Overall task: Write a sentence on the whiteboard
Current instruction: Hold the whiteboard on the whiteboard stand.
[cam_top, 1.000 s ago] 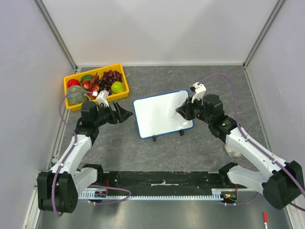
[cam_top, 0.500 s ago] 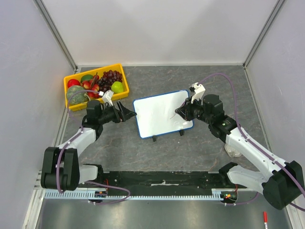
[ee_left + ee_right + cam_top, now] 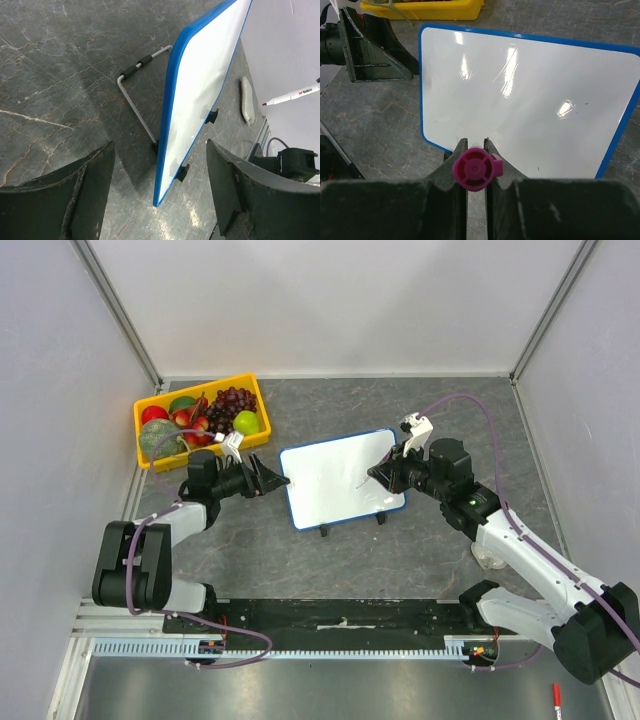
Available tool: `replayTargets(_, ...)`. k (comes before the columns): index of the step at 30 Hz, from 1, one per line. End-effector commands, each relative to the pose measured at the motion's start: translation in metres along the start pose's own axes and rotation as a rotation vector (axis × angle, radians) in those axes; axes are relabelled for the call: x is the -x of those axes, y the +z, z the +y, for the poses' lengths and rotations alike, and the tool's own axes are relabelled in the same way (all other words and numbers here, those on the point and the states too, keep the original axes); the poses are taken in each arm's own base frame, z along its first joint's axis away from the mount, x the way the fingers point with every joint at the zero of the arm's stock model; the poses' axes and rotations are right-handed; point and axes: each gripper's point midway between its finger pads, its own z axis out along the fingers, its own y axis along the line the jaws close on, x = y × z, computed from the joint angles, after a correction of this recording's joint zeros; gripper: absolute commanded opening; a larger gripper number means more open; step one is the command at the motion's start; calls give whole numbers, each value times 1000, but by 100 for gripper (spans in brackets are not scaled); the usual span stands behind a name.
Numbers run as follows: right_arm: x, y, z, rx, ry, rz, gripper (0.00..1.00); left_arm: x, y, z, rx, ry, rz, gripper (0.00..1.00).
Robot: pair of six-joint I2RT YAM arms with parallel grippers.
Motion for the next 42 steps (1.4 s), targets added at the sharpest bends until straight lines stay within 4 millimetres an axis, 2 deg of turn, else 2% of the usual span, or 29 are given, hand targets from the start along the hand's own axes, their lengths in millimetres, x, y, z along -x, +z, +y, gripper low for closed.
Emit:
replayTargets(1, 22, -1, 8, 22, -24, -64, 0, 5, 2, -4, -43, 26, -11, 77)
replayTargets(5, 27, -1, 10, 33, -27, -81, 0, 3, 6, -6, -65, 37, 2, 76)
replayTargets(8, 24, 0, 11, 38, -24, -72, 0, 1, 10, -7, -81, 52, 9, 75)
replayTargets(9, 30, 1, 13, 51, -29, -98, 0, 0, 11, -8, -90, 58, 13, 74)
replayTargets(14, 25, 3, 17, 83, -20, -101, 0, -3, 22, -15, -151, 88, 47, 70)
replayTargets(20, 26, 5, 20, 107, -28, -109, 0, -10, 33, -10, -174, 96, 83, 68)
replayTargets(27, 22, 16, 31, 173, -42, -110, 0, -22, 34, -12, -242, 109, 119, 56)
replayTargets(34, 20, 30, 51, 262, -65, -123, 0, -25, 33, -19, -260, 116, 115, 48)
replayTargets(40, 22, 39, 61, 284, -70, -128, 0, -32, 34, -23, -264, 107, 126, 35)
replayTargets(42, 22, 42, 62, 281, -71, -130, 0, -33, 33, -22, -255, 104, 129, 28)
